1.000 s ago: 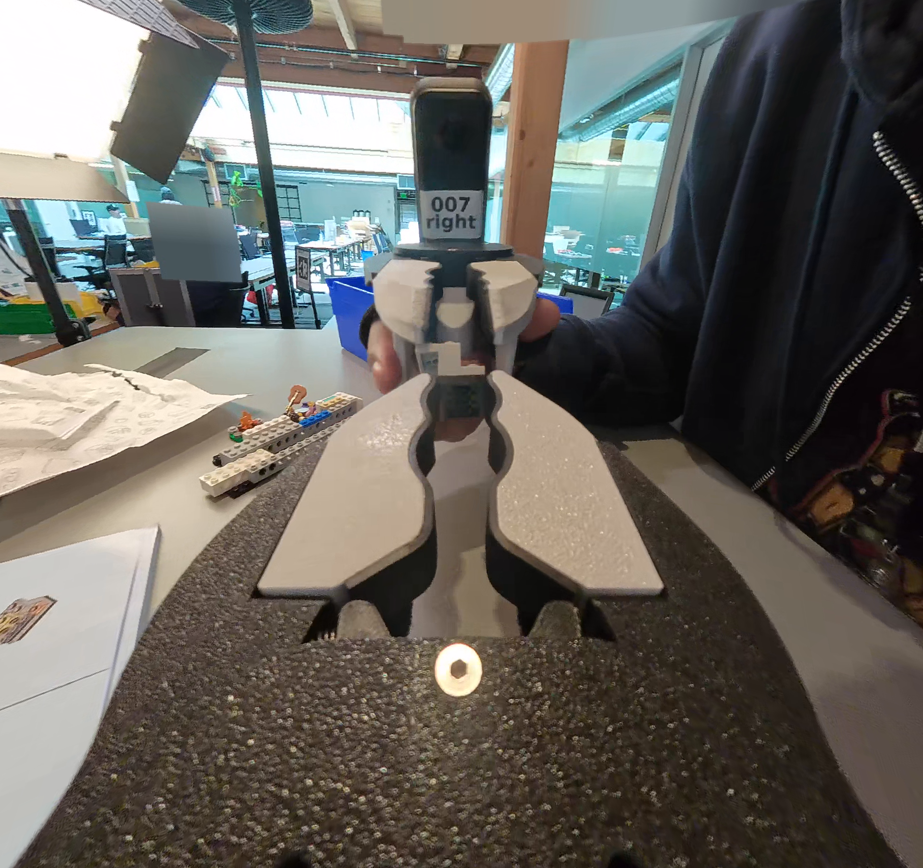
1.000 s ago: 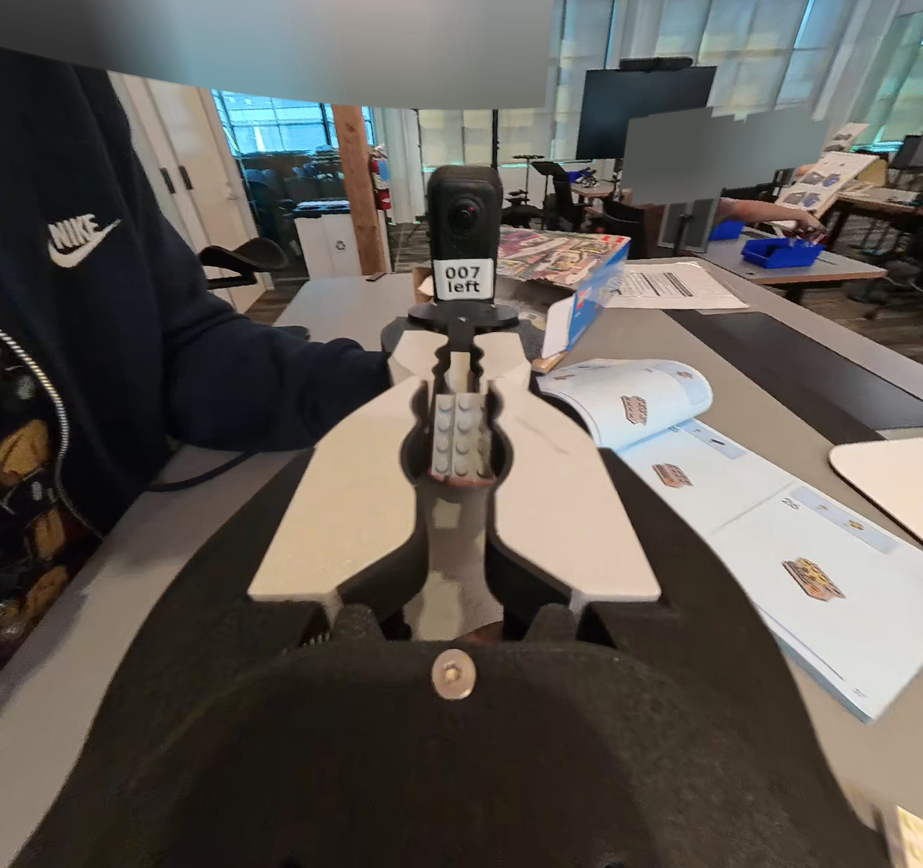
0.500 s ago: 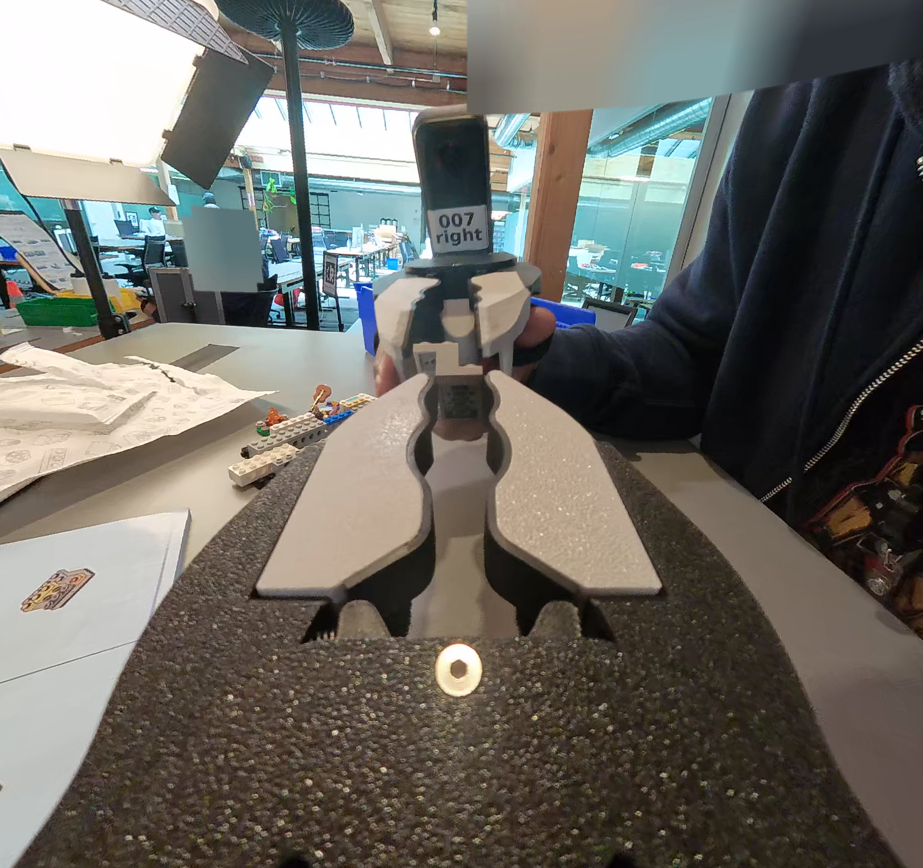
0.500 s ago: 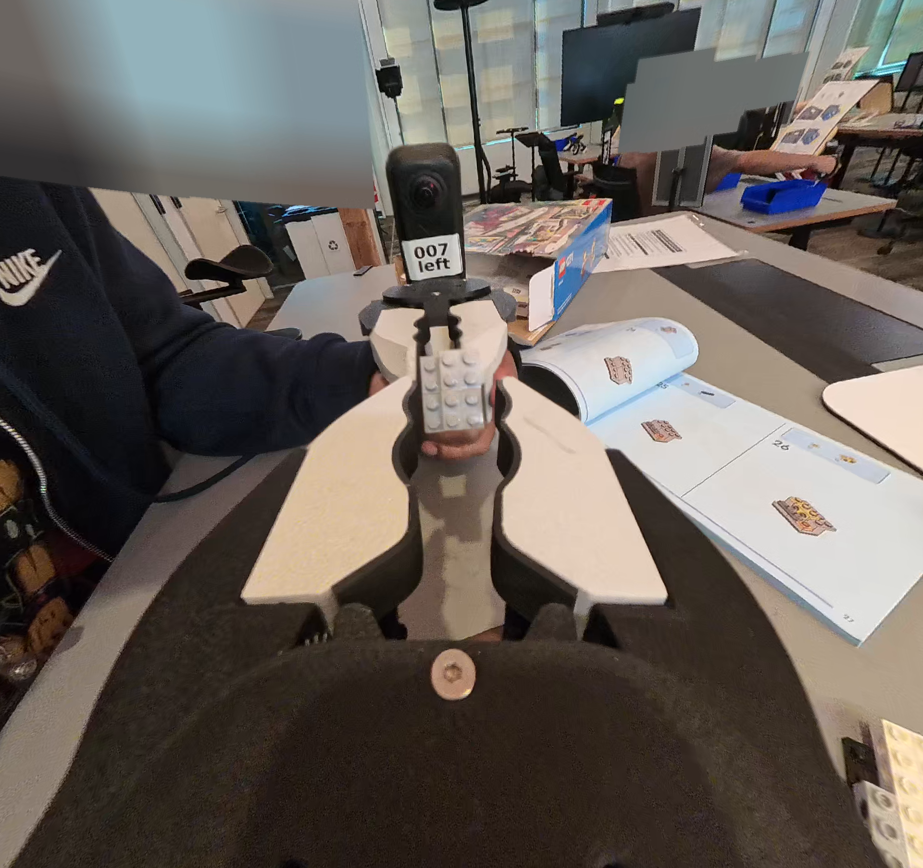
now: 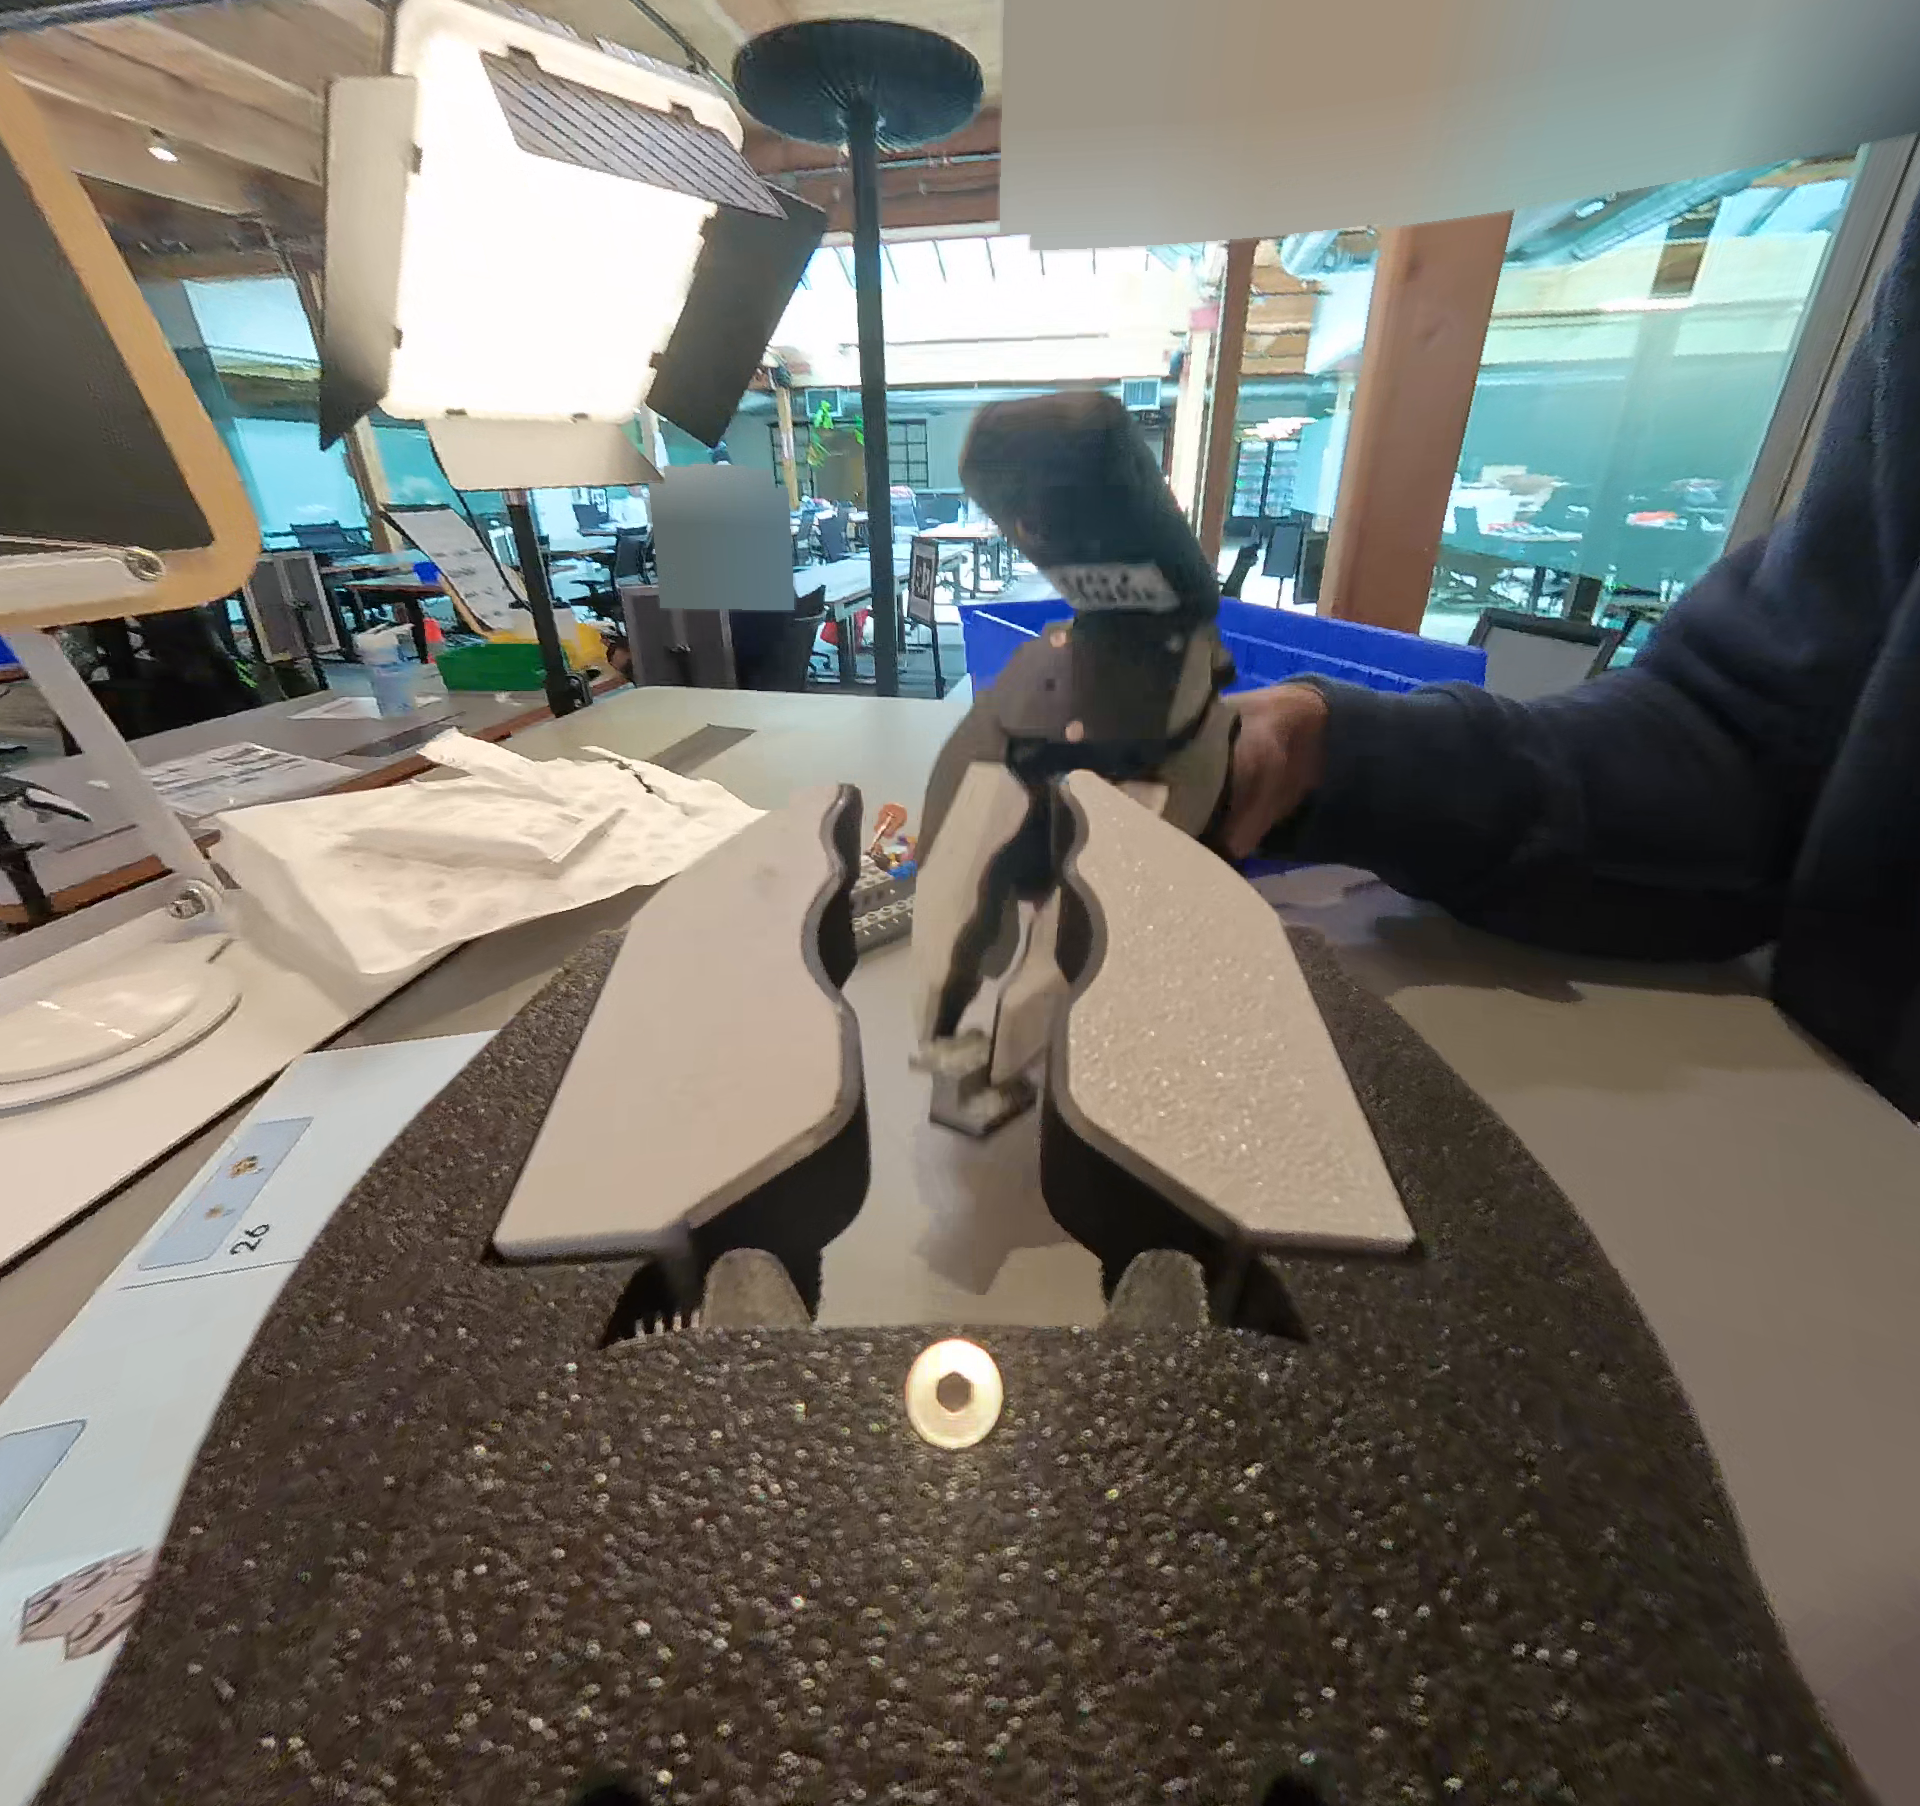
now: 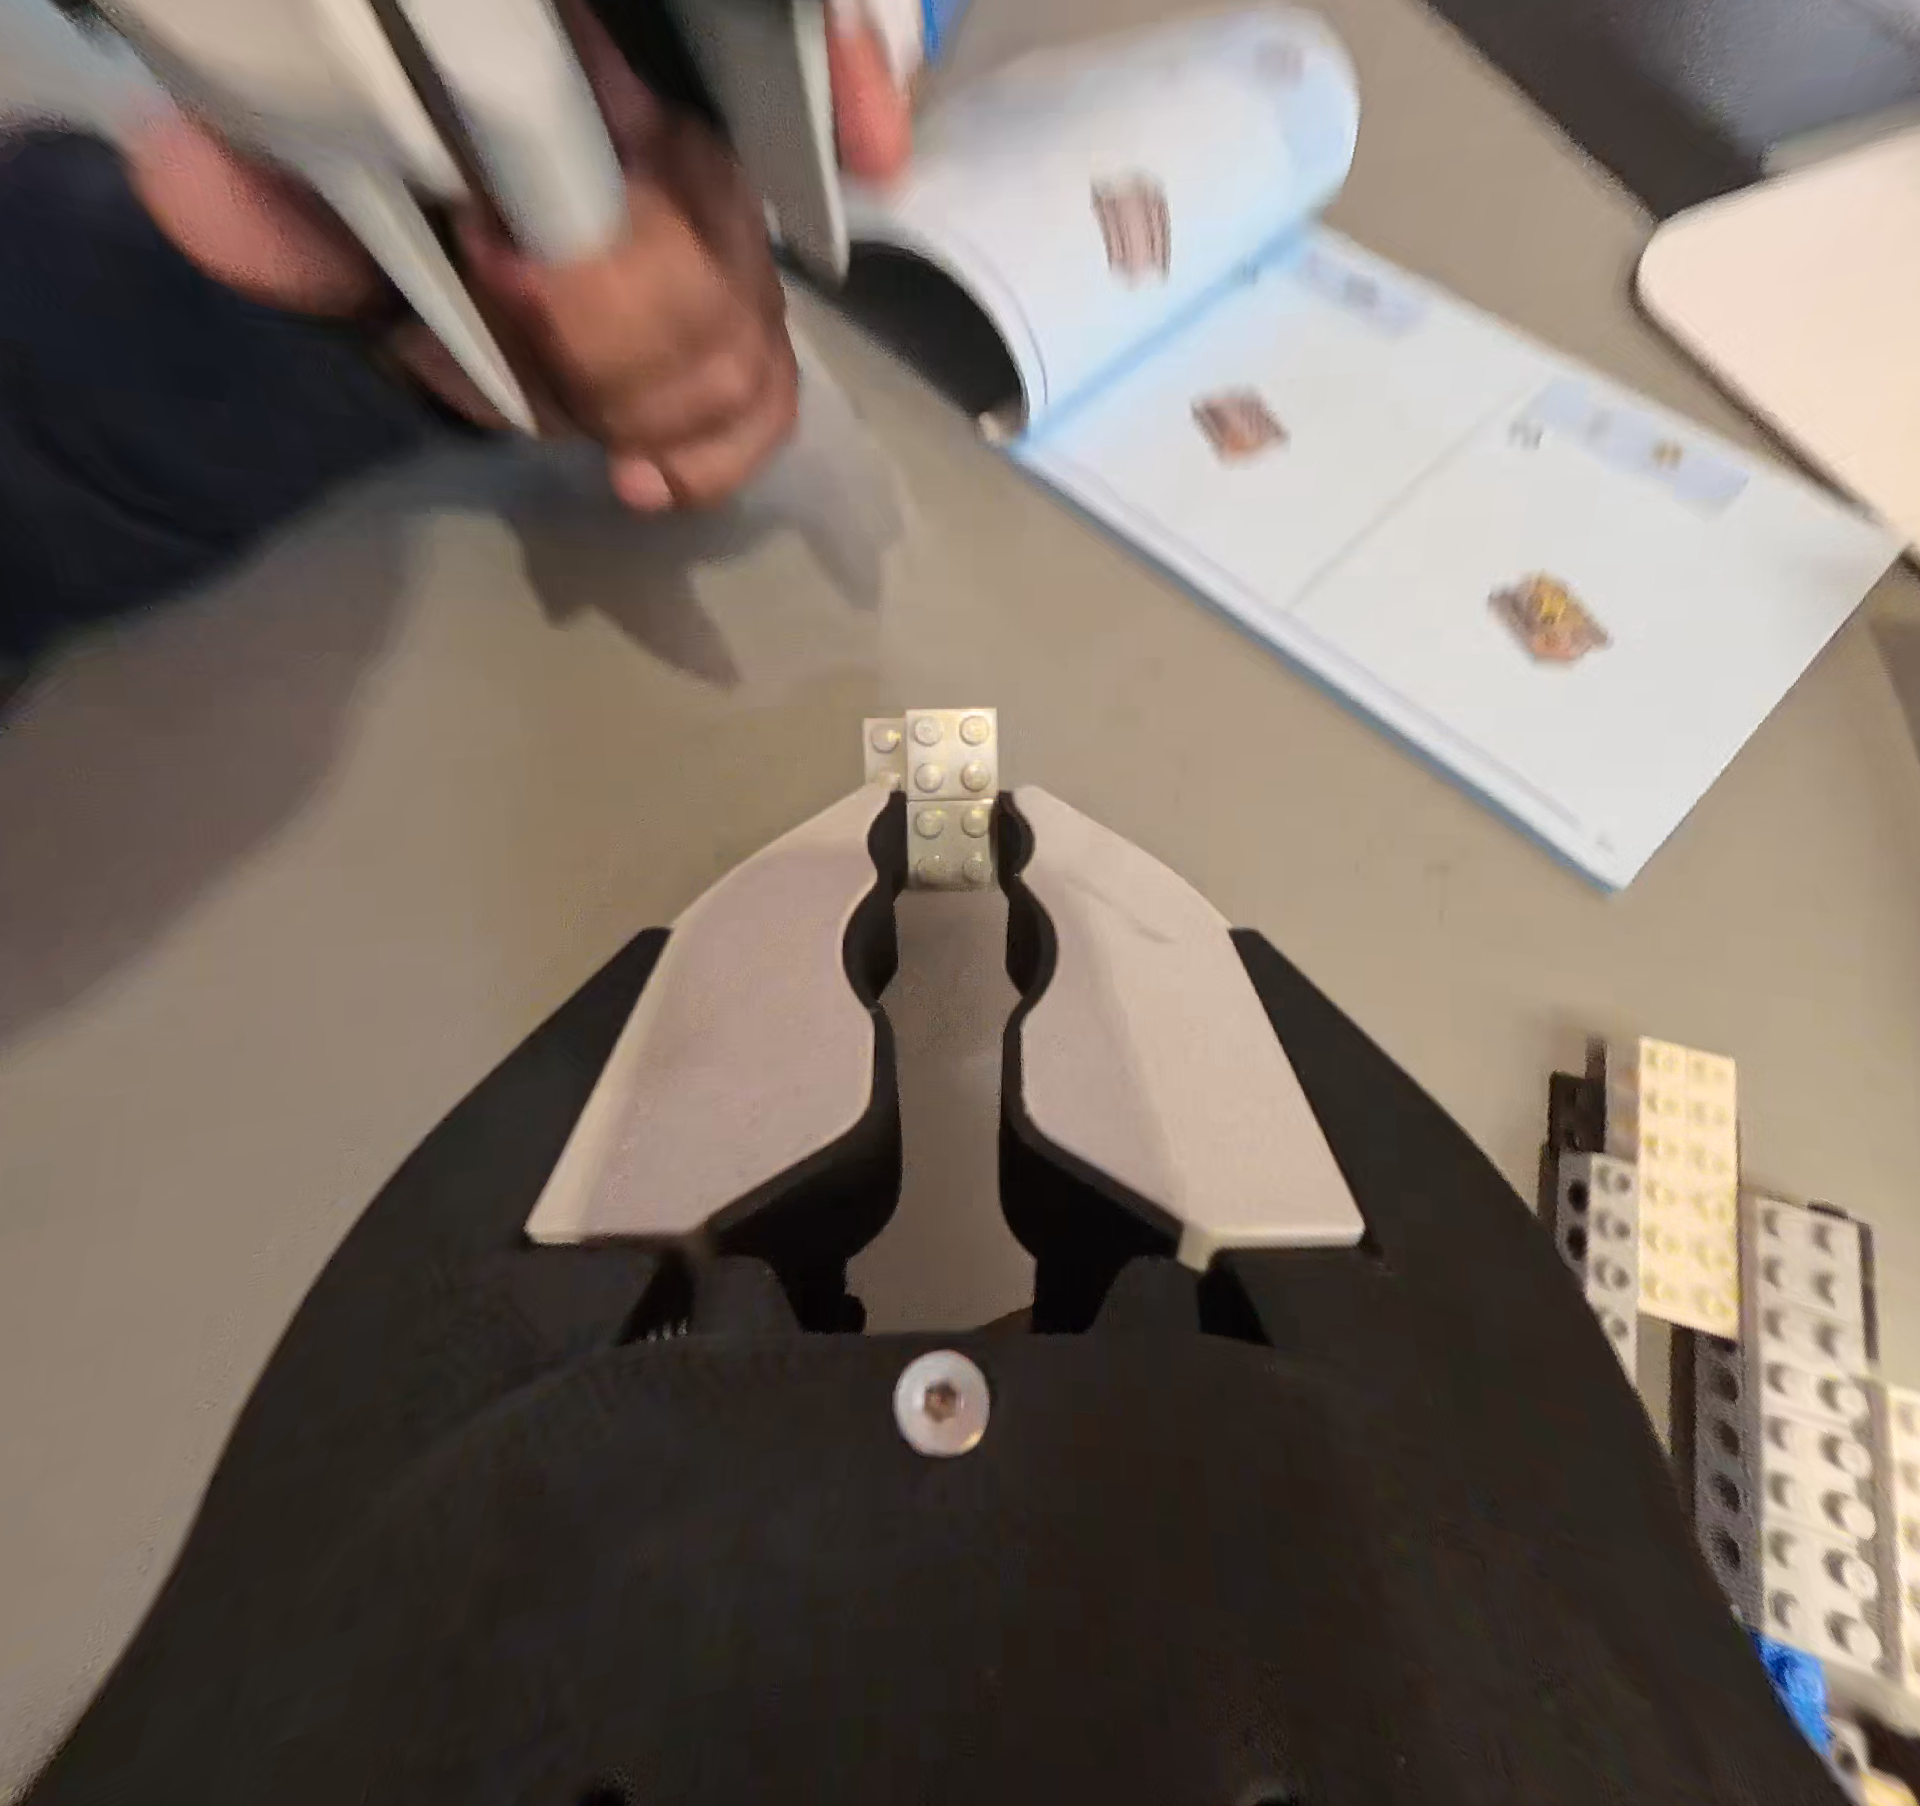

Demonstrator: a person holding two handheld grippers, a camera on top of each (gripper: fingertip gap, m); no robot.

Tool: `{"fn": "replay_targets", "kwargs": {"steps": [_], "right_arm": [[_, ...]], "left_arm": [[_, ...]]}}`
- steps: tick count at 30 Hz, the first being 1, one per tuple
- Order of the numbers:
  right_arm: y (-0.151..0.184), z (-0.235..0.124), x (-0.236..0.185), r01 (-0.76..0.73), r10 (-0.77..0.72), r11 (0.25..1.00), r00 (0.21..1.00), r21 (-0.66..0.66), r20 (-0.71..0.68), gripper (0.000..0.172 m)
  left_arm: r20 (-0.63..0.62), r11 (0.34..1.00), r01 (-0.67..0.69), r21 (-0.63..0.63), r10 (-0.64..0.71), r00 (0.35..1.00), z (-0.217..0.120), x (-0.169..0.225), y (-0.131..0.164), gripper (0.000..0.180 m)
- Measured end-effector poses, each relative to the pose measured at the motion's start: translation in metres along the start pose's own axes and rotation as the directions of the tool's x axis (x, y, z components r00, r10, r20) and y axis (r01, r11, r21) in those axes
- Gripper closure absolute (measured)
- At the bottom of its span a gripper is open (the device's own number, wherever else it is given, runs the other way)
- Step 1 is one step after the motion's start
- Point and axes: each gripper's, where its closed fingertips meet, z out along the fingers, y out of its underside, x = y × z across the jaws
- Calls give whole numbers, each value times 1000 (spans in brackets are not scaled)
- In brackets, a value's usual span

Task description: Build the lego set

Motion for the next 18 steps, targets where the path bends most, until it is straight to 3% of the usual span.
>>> {"fn": "replay_targets", "kwargs": {"steps": [3,18], "right_arm": [[25,15,3,41,-49,988,998,-150,-45,155],[3,3,5,18,-21,999,998,-46,-62,144]], "left_arm": [[28,1000,28,9,-28,999,0,-6,0,144],[-64,998,66,-14,-66,996,10,9,8,143]]}}
